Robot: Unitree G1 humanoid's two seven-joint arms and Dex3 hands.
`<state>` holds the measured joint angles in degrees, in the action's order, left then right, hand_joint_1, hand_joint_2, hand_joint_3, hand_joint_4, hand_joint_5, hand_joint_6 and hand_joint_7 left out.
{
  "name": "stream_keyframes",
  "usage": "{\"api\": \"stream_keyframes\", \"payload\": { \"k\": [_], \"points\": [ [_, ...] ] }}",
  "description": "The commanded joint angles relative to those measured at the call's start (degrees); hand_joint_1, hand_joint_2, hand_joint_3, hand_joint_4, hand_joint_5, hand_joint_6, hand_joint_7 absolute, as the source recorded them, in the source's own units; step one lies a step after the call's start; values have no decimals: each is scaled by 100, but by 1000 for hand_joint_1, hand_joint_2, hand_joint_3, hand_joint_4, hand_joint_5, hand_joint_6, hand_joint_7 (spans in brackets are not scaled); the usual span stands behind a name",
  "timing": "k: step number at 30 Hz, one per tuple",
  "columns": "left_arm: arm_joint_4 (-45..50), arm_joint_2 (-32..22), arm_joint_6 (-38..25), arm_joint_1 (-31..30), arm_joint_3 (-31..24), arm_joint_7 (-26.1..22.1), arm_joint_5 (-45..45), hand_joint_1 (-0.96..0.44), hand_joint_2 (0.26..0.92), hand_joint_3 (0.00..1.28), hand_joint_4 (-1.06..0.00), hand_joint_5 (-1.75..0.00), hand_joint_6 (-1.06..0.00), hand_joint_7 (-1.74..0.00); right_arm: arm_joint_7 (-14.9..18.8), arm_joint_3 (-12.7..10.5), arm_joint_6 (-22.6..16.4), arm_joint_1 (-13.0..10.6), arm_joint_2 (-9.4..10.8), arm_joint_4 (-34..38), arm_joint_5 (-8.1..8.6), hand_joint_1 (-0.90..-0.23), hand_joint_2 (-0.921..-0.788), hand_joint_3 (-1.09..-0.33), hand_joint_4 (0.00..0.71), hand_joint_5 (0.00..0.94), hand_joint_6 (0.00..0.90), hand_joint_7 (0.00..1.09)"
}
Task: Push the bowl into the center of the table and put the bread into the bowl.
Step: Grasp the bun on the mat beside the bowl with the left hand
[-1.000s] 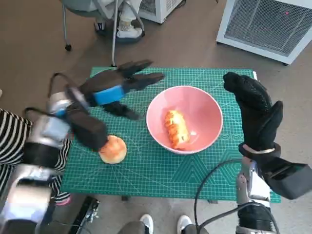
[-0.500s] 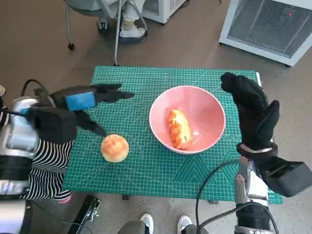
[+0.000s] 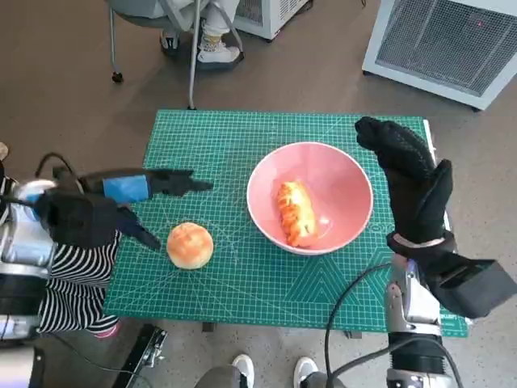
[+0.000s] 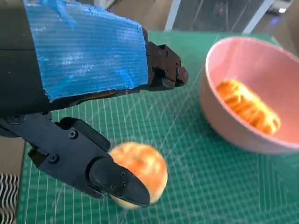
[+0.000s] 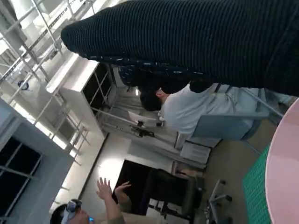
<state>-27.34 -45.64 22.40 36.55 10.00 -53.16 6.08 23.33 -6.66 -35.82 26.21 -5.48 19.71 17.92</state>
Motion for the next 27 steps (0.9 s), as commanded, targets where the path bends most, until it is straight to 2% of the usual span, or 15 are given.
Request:
{"api": "stream_keyframes", "payload": {
  "k": [1,11,20,26,27],
  "points": [
    [2,91,-75,-90,127,-49,139,-179,717,0,-64,-16,-248,-20,109,-9,69,-21,4,107,62,-681,-921,-717,190,0,99,382],
    [-423,436,-113,-49,551,225,728,-213,720,2,-94,-18,-247,-16,115,-35,102,-62,-41,52,25,-680,-921,-721,186,0,95,397],
    [-1387,849,255,210,980,585,1300,-214,722,3,-147,-30,-269,-24,107,-57,75,-94,-89,43,2,-679,-921,-724,187,1,81,406],
    [-1786,1000,325,381,1214,898,1701,-135,731,15,-287,-61,-375,-68,106,-76,73,-127,-107,33,18,-677,-921,-725,189,2,68,410],
    [-1805,1018,313,388,1241,959,1754,-121,740,21,-332,-67,-421,-87,102,-79,73,-133,-105,29,19,-677,-921,-724,190,3,66,410]
  ]
}}
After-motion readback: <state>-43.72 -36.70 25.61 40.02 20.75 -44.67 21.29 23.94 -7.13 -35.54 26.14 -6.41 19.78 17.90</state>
